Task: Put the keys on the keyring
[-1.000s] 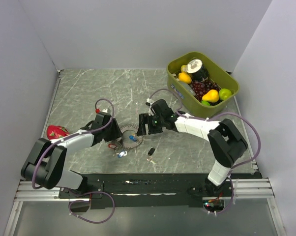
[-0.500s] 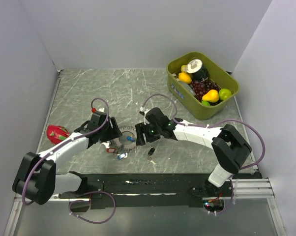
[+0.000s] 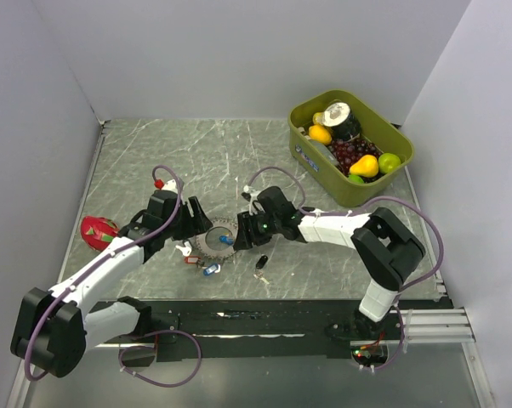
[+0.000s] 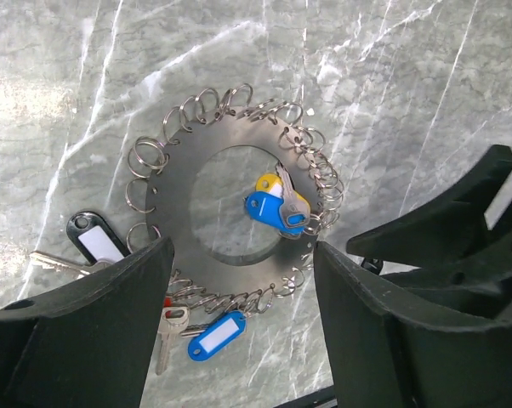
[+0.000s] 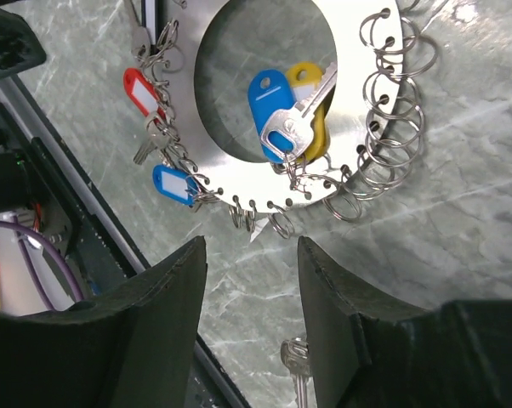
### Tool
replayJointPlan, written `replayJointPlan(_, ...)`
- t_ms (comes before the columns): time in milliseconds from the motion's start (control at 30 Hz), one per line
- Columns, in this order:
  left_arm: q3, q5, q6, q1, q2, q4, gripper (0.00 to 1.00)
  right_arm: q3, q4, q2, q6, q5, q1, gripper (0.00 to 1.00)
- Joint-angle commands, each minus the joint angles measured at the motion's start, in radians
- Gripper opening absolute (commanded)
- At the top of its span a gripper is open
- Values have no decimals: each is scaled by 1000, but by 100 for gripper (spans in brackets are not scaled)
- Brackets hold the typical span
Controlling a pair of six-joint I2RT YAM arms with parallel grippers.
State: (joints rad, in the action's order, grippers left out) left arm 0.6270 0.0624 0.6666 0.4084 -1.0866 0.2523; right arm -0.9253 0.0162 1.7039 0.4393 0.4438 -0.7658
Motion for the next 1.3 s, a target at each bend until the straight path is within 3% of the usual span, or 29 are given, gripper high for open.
replayJointPlan(0,25,27,-15,1,22,-16,73,11,93,31,15,38,10,53)
replayJointPlan(1033,16,53,-22,1,62,-35,73,98,252,143,61,81,26,44)
replayJointPlan(1267,25,48,-25,1,80,-25,73,106,257,145,59,87,28,11)
